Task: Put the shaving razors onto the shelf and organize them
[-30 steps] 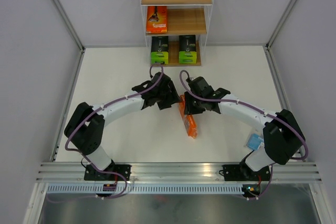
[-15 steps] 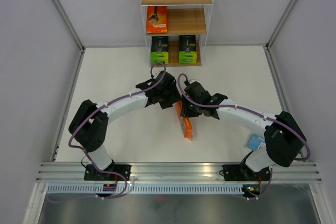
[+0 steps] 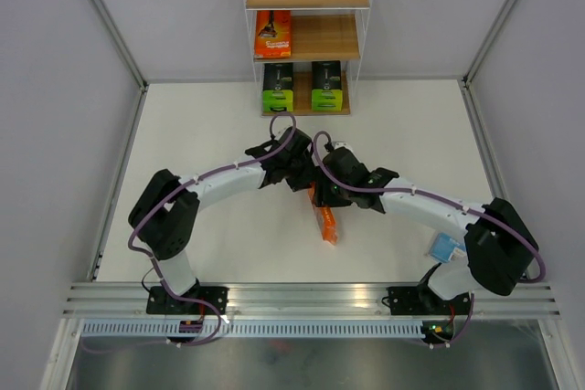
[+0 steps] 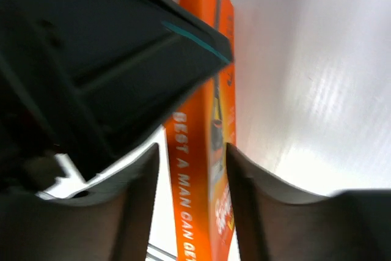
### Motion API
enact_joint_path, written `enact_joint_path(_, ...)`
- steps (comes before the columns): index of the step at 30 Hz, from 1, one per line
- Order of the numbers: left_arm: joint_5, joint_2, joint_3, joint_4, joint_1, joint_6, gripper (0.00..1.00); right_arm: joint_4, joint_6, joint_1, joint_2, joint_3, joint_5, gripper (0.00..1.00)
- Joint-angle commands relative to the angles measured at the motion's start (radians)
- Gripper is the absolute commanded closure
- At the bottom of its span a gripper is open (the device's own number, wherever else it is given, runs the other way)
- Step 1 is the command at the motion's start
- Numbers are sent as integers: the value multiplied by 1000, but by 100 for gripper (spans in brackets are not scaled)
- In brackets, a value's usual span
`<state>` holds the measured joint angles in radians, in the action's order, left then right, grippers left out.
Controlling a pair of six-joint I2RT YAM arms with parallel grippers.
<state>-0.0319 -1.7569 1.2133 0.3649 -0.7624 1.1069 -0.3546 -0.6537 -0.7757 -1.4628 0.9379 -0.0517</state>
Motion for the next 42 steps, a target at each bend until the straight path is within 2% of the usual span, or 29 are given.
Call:
enact_joint_path(1, 27, -19, 3, -33, -2, 13, 72, -93, -66, 0, 45, 15, -82, 43)
enact_joint_path(3, 27, -7, -14, -43, 0, 4, 73, -121, -64, 4, 91, 32, -57, 33)
enact_joint_path(8, 56, 45, -112, -159, 12, -48, 73, -230, -80, 39, 220, 62, -19, 25)
enact_joint_path(13, 90, 92, -213, -270, 31, -108, 73, -285, -96, 191, 324, -19, 26, 18)
enact_joint_path(17, 79, 85, -290, -325, 32, -171, 73, -187, -150, 309, 348, -164, 149, 17)
enact_joint_path(21, 59, 63, -320, -307, 31, -180, 71, -81, -201, 314, 346, -237, 173, 18)
enact_joint_path(27, 88, 45, -356, -352, 31, -163, 70, -52, -173, 316, 305, -254, 159, 20)
enact_joint_path(32, 124, 42, -370, -478, 31, -63, 86, -9, -204, 316, 314, -277, 179, 18)
enact_joint_path(37, 122, 71, -386, -720, 43, 8, 86, 20, -273, 317, 383, -287, 185, 9)
enact_joint_path(38, 139, 76, -386, -810, 51, 5, 86, 17, -276, 320, 395, -289, 185, 8)
enact_joint_path(42, 190, 99, -434, -1003, 86, 10, 86, 38, -273, 355, 465, -327, 216, 6)
